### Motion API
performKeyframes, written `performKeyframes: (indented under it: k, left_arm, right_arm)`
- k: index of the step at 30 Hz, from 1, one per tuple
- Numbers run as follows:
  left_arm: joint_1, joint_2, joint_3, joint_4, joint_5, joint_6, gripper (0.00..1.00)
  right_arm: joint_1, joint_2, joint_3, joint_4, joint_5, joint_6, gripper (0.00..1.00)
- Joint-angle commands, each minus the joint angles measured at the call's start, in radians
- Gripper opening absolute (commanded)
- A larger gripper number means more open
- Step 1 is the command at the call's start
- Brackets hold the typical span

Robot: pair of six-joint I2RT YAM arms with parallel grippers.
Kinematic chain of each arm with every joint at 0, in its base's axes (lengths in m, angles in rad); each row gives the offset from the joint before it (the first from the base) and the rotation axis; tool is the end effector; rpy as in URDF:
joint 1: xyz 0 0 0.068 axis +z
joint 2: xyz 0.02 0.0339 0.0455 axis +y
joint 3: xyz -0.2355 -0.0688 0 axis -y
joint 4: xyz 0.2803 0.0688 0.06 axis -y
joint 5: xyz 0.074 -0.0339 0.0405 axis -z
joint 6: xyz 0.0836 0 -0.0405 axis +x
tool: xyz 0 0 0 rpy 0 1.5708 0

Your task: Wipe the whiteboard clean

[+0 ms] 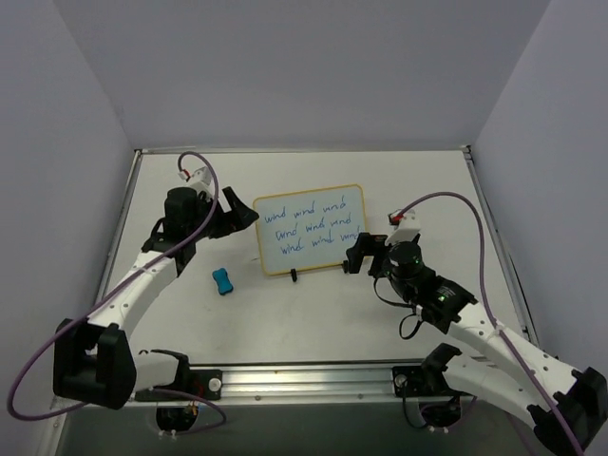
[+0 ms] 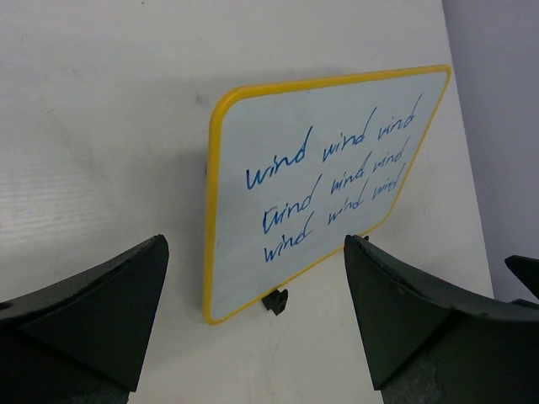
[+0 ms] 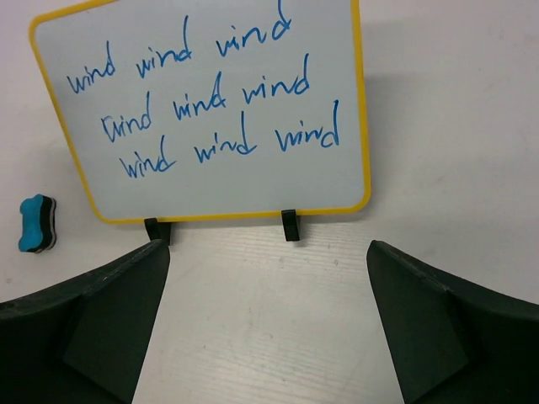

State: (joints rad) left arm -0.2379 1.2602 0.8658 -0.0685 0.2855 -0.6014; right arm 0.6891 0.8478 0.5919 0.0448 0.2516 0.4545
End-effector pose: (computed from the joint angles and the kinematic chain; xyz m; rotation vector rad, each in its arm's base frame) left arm 0.3519 -0.1096 0.2166 -0.1963 2.1031 -0.8064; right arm 0.2464 0.1760 0.2447 -0.0280 1.8146 0.5978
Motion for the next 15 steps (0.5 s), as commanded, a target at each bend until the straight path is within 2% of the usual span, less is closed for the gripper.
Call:
performKeyframes:
  k: [1, 3, 7, 13, 15]
  left_arm:
    - [0.032, 0.059, -0.014, 0.333, 0.167, 0.055, 0.94]
    - [0.057, 0.120, -0.014, 0.416, 0.228, 0.096, 0.94]
    - [0.058, 0.218, 0.025, 0.470, 0.265, 0.149, 0.94]
    - [0.064, 0.327, 0.114, 0.435, 0.320, 0.226, 0.94]
    - [0.071, 0.343, 0.104, 0.522, 0.395, 0.204, 0.94]
  right_arm:
    - [0.009, -0.087, 0.029, -0.143, -0.034, -0.019, 1.00]
    - [0.012, -0.110, 0.028, -0.134, -0.108, -0.008, 1.00]
    - [0.012, -0.122, 0.028, -0.115, -0.188, -0.010, 1.00]
    - [0.015, -0.099, 0.037, -0.117, -0.222, -0.054, 1.00]
    - [0.016, -0.101, 0.033, -0.109, -0.239, -0.059, 1.00]
